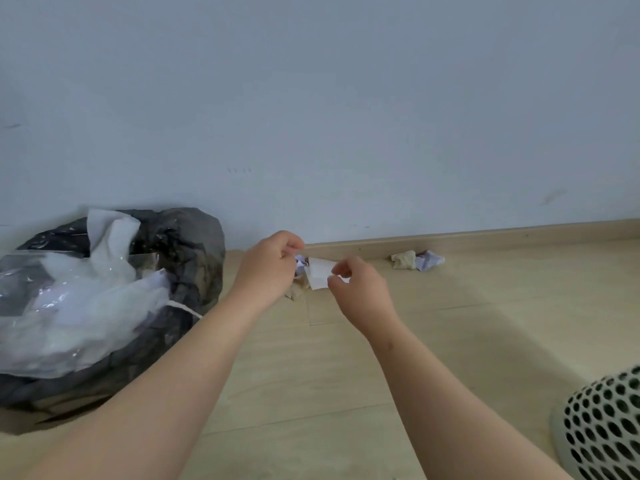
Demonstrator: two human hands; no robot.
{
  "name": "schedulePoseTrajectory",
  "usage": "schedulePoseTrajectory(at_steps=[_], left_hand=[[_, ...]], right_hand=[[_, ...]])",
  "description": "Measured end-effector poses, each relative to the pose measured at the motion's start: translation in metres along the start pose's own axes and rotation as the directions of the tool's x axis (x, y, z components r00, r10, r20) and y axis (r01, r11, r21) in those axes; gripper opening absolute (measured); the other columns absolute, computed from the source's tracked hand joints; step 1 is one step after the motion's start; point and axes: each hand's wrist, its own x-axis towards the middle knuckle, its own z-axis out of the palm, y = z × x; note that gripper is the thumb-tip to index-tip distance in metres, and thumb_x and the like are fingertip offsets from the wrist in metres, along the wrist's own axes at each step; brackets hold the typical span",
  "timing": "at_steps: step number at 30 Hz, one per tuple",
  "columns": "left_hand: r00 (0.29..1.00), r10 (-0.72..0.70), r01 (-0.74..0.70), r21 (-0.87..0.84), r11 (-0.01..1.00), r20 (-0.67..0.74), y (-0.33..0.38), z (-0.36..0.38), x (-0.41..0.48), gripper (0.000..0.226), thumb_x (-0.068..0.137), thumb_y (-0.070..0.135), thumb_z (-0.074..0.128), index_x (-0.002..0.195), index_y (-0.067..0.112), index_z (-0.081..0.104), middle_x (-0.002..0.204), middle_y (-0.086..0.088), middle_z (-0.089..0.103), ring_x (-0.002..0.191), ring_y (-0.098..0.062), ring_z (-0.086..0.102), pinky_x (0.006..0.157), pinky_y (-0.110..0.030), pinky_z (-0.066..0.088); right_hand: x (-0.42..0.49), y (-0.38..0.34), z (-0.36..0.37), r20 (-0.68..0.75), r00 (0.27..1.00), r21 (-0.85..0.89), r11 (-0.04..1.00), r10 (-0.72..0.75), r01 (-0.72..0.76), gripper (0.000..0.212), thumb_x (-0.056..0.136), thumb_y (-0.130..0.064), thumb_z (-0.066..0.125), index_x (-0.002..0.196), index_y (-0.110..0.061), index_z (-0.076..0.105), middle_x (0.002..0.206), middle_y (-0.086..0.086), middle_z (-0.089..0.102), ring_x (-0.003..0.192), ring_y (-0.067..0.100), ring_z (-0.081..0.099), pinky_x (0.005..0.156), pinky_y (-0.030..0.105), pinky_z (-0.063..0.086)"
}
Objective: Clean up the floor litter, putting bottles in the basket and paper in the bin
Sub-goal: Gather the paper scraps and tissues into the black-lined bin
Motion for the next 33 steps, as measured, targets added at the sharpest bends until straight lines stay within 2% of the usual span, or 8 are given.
schedulePoseTrajectory(at_steps=[2,5,11,16,19,22,27,33], left_hand=[[0.995,-0.038,0.038,0.005,0.999,0.09,-0.001,0.034,0.003,0.03,0.093,0.004,0.039,0.105,0.021,0.061,0.112,0.002,0.06,0.096,-0.013,0.055,0.069,-0.02,0.041],[0.969,-0.104,0.086,0.091,0.992,0.222,-0.015,0.076,-0.001,0.031,0.09,0.006,0.044,0.113,0.019,0.06,0.121,0.0,0.059,0.107,-0.015,0.055,0.084,-0.024,0.045],[0.93,-0.234,0.169,0.236,0.957,0.282,-0.032,0.124,-0.003,0.042,0.088,0.008,0.046,0.129,0.017,0.051,0.135,-0.007,0.049,0.118,-0.023,0.051,0.089,-0.028,0.044],[0.895,-0.292,0.136,0.418,0.898,0.337,-0.056,0.146,0.009,0.054,0.089,0.015,0.046,0.141,0.024,0.036,0.147,-0.004,0.032,0.129,-0.025,0.041,0.1,-0.035,0.041],[0.846,-0.462,0.223,0.609,0.761,0.268,-0.079,0.158,0.003,0.067,0.09,0.032,0.047,0.148,0.025,0.016,0.157,0.004,0.006,0.144,-0.028,0.007,0.109,-0.048,0.027],[0.803,-0.552,0.294,0.656,0.695,0.225,-0.096,0.164,-0.002,0.098,0.079,0.059,0.056,0.15,0.029,-0.005,0.157,0.01,-0.015,0.144,-0.03,-0.017,0.109,-0.066,0.014],[0.793,-0.554,0.276,0.661,0.698,0.253,-0.1,0.158,0.018,0.11,0.065,0.063,0.071,0.147,0.038,0.001,0.155,0.013,-0.012,0.144,-0.031,-0.017,0.101,-0.072,0.018],[0.796,-0.548,0.247,0.686,0.684,0.259,-0.102,0.156,0.018,0.109,0.068,0.066,0.066,0.147,0.039,-0.003,0.155,0.013,-0.014,0.144,-0.032,-0.015,0.104,-0.07,0.021]], right_hand=[[-0.001,0.03,-0.01,-0.035,0.997,-0.005,0.998,0.067,-0.067,0.023,0.091,-0.017,0.051,0.113,-0.013,0.056,0.121,0.003,0.054,0.093,0.013,0.045,0.073,0.023,0.032],[-0.009,0.076,-0.015,-0.048,0.975,0.008,0.976,0.216,-0.216,0.027,0.09,-0.014,0.05,0.117,-0.012,0.052,0.124,0.006,0.047,0.094,0.018,0.046,0.075,0.024,0.034],[-0.006,0.137,-0.024,-0.048,0.922,-0.029,0.922,0.384,-0.386,0.029,0.092,-0.022,0.05,0.12,-0.013,0.052,0.129,0.011,0.043,0.107,0.028,0.052,0.084,0.027,0.038],[0.023,0.162,-0.038,-0.066,0.915,-0.107,0.909,0.398,-0.403,0.031,0.093,-0.025,0.048,0.122,-0.013,0.05,0.13,0.013,0.042,0.111,0.031,0.051,0.094,0.035,0.042],[0.05,0.172,-0.044,-0.075,0.923,-0.125,0.915,0.378,-0.384,0.035,0.094,-0.028,0.047,0.126,-0.013,0.048,0.132,0.014,0.04,0.113,0.032,0.051,0.094,0.036,0.042],[0.081,0.179,-0.043,-0.099,0.924,-0.136,0.915,0.369,-0.38,0.038,0.095,-0.03,0.047,0.129,-0.014,0.046,0.136,0.014,0.038,0.113,0.034,0.051,0.094,0.038,0.044],[0.131,0.189,-0.037,-0.151,0.932,-0.255,0.898,0.33,-0.36,0.042,0.094,-0.029,0.047,0.134,-0.017,0.042,0.143,0.013,0.031,0.123,0.035,0.04,0.099,0.043,0.038],[0.184,0.195,-0.036,-0.169,0.93,-0.418,0.831,0.325,-0.366,0.051,0.09,-0.036,0.048,0.139,-0.031,0.035,0.155,0.008,0.01,0.138,0.034,0.018,0.109,0.047,0.023]])
